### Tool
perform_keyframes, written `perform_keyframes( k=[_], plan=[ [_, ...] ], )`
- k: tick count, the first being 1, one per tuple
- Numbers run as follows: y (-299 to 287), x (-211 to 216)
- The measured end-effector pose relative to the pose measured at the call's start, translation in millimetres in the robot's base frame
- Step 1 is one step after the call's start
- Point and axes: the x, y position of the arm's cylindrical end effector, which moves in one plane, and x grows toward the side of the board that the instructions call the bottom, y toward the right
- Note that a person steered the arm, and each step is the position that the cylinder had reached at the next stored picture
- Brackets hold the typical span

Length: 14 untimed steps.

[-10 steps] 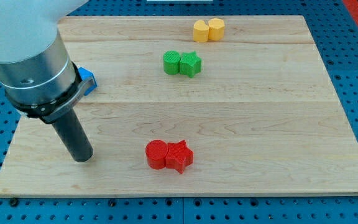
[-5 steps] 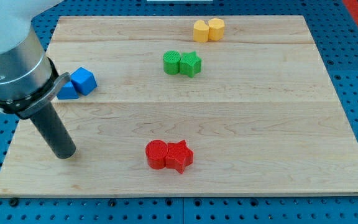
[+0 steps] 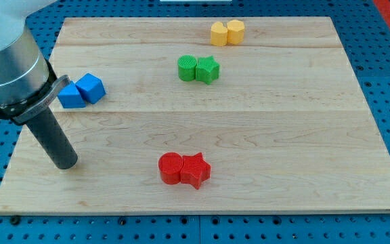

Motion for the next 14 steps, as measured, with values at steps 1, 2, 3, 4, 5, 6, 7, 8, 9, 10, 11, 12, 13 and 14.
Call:
perform_keyframes(
  k=[1, 2, 3, 4, 5, 6, 7, 8, 9, 10, 11, 12, 13, 14],
  plan=[
    [-1.5, -1.6],
    [-10.2, -1.8],
    [-18.7, -2.0],
    [-26.2, -8.0],
    [-32.8, -10.9],
    [-37.4, -12.0],
    [-46.4, -12.0],
    [-59.1, -12.0],
    [-79.2, -12.0],
    [-98.5, -12.1],
    [-103.1, -17.6],
    [-85.5, -21.3],
    [-42.2, -52.4],
    [-5.9, -89.2]
  ],
)
